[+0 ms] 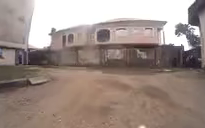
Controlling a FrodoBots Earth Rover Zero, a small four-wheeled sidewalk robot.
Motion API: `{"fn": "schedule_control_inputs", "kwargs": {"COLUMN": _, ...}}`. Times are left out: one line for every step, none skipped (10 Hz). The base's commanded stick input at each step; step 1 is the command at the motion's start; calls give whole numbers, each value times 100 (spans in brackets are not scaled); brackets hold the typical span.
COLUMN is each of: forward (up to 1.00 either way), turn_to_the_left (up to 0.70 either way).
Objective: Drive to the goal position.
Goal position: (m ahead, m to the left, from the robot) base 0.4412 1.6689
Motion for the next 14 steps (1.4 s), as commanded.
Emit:
{"fn": "schedule_control_inputs", "kwargs": {"forward": 30, "turn_to_the_left": -32}}
{"fn": "schedule_control_inputs", "kwargs": {"forward": 30, "turn_to_the_left": 0}}
{"fn": "schedule_control_inputs", "kwargs": {"forward": 30, "turn_to_the_left": 0}}
{"fn": "schedule_control_inputs", "kwargs": {"forward": 30, "turn_to_the_left": 0}}
{"fn": "schedule_control_inputs", "kwargs": {"forward": 30, "turn_to_the_left": 0}}
{"fn": "schedule_control_inputs", "kwargs": {"forward": 30, "turn_to_the_left": 0}}
{"fn": "schedule_control_inputs", "kwargs": {"forward": 30, "turn_to_the_left": 0}}
{"fn": "schedule_control_inputs", "kwargs": {"forward": 30, "turn_to_the_left": 0}}
{"fn": "schedule_control_inputs", "kwargs": {"forward": 30, "turn_to_the_left": 0}}
{"fn": "schedule_control_inputs", "kwargs": {"forward": 30, "turn_to_the_left": 0}}
{"fn": "schedule_control_inputs", "kwargs": {"forward": 30, "turn_to_the_left": 0}}
{"fn": "schedule_control_inputs", "kwargs": {"forward": 30, "turn_to_the_left": 0}}
{"fn": "schedule_control_inputs", "kwargs": {"forward": 30, "turn_to_the_left": 0}}
{"fn": "schedule_control_inputs", "kwargs": {"forward": 30, "turn_to_the_left": 0}}
